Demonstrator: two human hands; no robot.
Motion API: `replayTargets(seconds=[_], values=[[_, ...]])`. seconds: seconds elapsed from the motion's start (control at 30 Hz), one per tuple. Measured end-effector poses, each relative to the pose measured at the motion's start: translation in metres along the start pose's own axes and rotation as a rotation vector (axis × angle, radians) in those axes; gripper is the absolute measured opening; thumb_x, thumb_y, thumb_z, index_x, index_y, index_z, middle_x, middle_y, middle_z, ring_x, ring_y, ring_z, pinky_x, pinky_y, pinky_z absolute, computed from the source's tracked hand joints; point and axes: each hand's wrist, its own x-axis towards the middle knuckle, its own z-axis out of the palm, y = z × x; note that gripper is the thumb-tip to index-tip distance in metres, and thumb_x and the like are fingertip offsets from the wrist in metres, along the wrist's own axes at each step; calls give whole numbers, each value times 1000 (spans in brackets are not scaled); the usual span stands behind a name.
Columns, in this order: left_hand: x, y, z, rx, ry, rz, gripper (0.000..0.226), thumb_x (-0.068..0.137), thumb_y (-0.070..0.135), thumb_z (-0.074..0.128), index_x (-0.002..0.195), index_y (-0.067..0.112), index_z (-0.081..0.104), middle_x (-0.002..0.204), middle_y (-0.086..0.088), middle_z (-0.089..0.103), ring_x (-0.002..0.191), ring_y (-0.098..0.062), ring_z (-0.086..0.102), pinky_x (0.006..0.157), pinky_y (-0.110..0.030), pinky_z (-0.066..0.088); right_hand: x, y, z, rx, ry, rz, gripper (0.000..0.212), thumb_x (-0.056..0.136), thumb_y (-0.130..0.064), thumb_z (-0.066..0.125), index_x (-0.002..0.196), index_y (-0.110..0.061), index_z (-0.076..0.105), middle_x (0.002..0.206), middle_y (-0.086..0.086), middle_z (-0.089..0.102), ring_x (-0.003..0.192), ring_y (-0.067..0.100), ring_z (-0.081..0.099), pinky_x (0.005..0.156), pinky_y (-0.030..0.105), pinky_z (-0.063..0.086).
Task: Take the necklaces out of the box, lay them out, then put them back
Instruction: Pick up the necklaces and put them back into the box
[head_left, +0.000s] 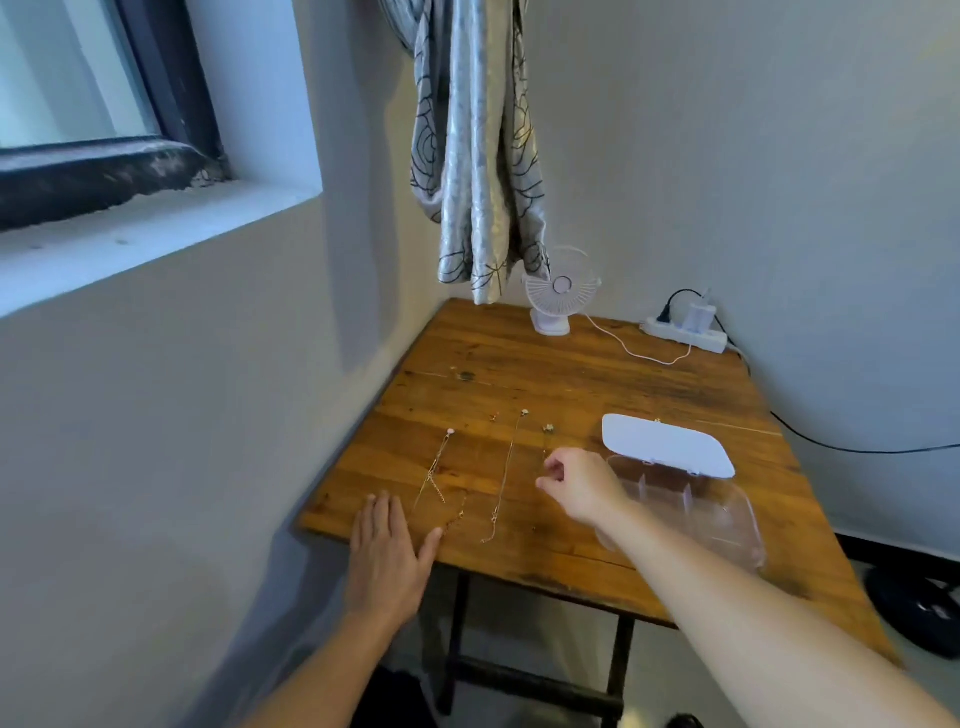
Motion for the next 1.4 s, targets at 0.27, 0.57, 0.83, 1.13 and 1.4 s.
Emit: replayTargets(seconds=[0.27, 0.57, 0.83, 1.13, 1.4], values=[[1, -7, 8, 49, -2, 25, 99, 75, 69, -18, 149, 6, 1, 159, -12, -2, 145, -24, -9, 114, -37, -8, 30, -22, 23, -252, -127, 187, 25, 92, -37, 61, 104, -15, 58, 95, 3, 63, 82, 22, 62, 67, 30, 48], [1, -8, 5, 111, -65, 36, 102, 73, 68, -24, 149, 5, 1, 159, -14, -1, 145, -27, -7, 115, -39, -6, 7, -25, 6, 252, 11, 95, 20, 97, -24, 54, 90, -11, 66, 111, 8, 67, 91, 18, 62, 84, 33, 50], [11, -1, -21, 128, -213, 34, 78, 96, 57, 22, 148, 0, 10, 157, -18, 12, 145, -31, 7, 118, -42, 11, -40, -28, -74, 849, 127, 58, 18, 98, -24, 51, 97, -10, 62, 113, 7, 69, 113, 21, 61, 102, 38, 42], [-3, 68, -37, -76, -2, 206, 51, 97, 46, 36, 138, 15, 37, 139, -5, 43, 126, -20, 42, 102, -35, 41, -71, 19, -122, 1357, 227, 165, 20, 99, -24, 49, 81, -16, 48, 58, 3, 47, 54, 20, 50, 52, 32, 44], [-20, 187, -17, -431, -226, 212, 54, 96, 43, 44, 142, 17, 34, 147, -4, 38, 131, -21, 41, 101, -33, 41, -58, 89, -119, 1507, 267, 421, 7, 100, -21, 48, 102, -15, 51, 49, -5, 37, 43, 10, 33, 51, 26, 31]])
